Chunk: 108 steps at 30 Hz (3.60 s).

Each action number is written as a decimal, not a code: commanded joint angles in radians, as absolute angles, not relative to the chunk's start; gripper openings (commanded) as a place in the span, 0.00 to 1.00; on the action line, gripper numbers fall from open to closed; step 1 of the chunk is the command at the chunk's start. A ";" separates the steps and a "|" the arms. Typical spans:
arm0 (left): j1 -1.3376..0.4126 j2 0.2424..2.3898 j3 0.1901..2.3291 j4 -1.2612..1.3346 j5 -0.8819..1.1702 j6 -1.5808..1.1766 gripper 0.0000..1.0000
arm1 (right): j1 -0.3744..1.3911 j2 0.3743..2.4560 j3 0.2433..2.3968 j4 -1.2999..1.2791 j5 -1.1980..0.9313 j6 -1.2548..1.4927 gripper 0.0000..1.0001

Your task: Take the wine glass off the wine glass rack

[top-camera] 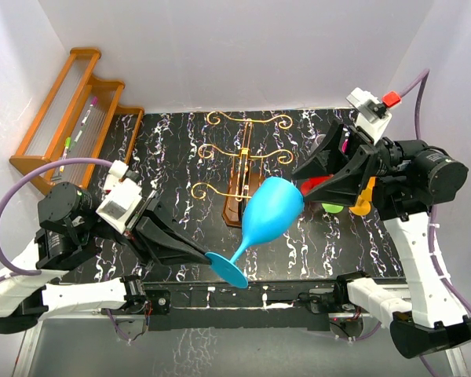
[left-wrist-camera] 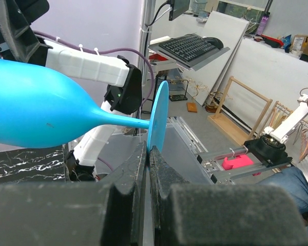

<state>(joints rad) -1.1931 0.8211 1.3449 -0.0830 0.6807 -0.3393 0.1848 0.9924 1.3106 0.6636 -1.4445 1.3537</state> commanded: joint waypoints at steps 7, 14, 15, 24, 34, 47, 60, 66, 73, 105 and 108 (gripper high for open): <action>-1.190 0.849 1.372 0.004 0.691 -0.321 0.00 | 0.203 0.922 1.321 0.653 -1.442 1.341 0.64; -1.190 0.854 1.353 0.050 0.670 -0.321 0.00 | 0.221 0.901 1.321 0.682 -1.434 1.351 0.63; -1.190 0.856 1.352 0.054 0.666 -0.321 0.00 | 0.223 0.899 1.322 0.688 -1.433 1.351 0.61; -1.190 0.857 1.338 0.065 0.624 -0.318 0.00 | 0.230 0.891 1.322 0.711 -1.429 1.349 0.18; -1.190 0.786 1.301 -0.102 0.444 -0.303 0.65 | 0.232 0.931 1.327 0.673 -1.423 1.288 0.08; -1.190 0.698 1.245 -0.329 0.161 -0.284 0.84 | 0.231 1.110 1.517 0.471 -1.332 1.119 0.08; -1.190 0.745 1.269 -0.422 0.094 -0.283 0.84 | 0.230 1.273 1.910 -0.182 -0.903 0.613 0.08; -1.190 0.754 1.281 -0.424 0.069 -0.292 0.82 | 0.229 1.448 2.130 -0.573 -0.326 0.360 0.08; -1.190 0.848 1.424 -0.480 -0.040 -0.298 0.77 | 0.198 1.824 2.423 -0.859 0.219 0.231 0.08; -1.190 1.046 1.532 -0.613 -0.462 -0.371 0.75 | -0.112 2.111 2.220 -1.029 0.069 0.219 0.35; -1.190 1.040 1.526 -0.611 -0.465 -0.371 0.75 | -0.107 2.094 2.234 -1.022 0.065 0.215 0.40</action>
